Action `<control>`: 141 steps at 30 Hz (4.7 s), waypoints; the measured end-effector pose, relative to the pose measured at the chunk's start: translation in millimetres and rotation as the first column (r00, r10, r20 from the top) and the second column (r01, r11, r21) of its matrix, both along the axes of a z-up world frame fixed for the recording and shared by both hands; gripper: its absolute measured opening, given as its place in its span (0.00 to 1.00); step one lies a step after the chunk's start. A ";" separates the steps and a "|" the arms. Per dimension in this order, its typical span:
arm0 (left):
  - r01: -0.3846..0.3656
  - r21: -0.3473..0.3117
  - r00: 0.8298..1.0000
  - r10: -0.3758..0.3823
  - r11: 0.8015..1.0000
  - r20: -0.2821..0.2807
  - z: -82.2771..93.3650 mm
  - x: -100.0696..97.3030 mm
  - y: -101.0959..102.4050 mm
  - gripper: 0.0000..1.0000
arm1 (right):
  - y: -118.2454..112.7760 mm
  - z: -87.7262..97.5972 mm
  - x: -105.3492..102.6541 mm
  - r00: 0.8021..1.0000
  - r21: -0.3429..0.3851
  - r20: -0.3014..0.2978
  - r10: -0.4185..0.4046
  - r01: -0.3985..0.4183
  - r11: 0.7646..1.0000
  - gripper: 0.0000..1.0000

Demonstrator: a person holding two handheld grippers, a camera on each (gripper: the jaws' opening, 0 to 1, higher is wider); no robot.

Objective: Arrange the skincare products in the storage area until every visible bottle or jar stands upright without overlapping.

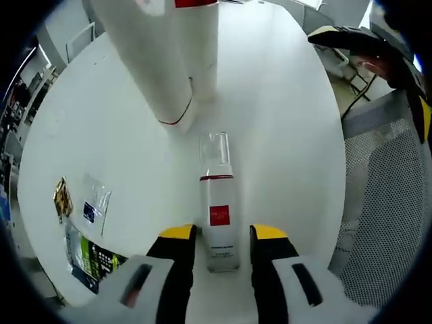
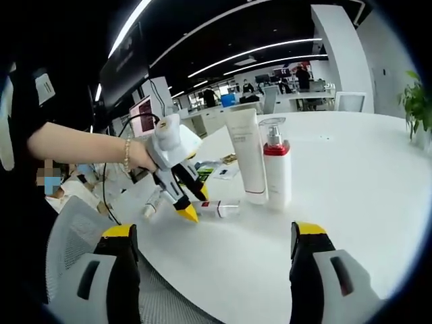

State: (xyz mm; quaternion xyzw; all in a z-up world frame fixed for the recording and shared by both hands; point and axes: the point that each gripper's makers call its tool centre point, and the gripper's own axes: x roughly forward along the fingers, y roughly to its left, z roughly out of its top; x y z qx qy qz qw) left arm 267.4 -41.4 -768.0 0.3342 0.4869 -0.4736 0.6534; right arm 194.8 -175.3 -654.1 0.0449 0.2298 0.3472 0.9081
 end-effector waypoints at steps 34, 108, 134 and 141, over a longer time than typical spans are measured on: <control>-0.078 -0.175 0.980 0.107 0.982 0.165 60.4 7.6 -23.1 0.23 | 0.0 15.9 5.5 1.000 0.121 -0.010 -0.014 0.015 0.993 0.82; -0.140 -0.651 0.885 0.390 0.746 0.256 207.4 -80.3 -75.1 0.33 | 42.5 103.5 10.4 0.992 0.554 -0.095 -0.079 0.119 0.824 0.18; 0.110 -0.706 0.987 0.008 0.700 0.162 254.6 -111.2 -99.0 0.39 | 48.7 113.2 -37.4 0.827 0.085 0.296 0.478 -0.522 0.849 0.18; 0.164 -0.685 0.983 -0.062 0.710 0.171 249.8 -119.9 -103.7 0.34 | 58.6 112.5 -49.3 0.773 0.073 0.317 0.550 -0.598 0.798 0.18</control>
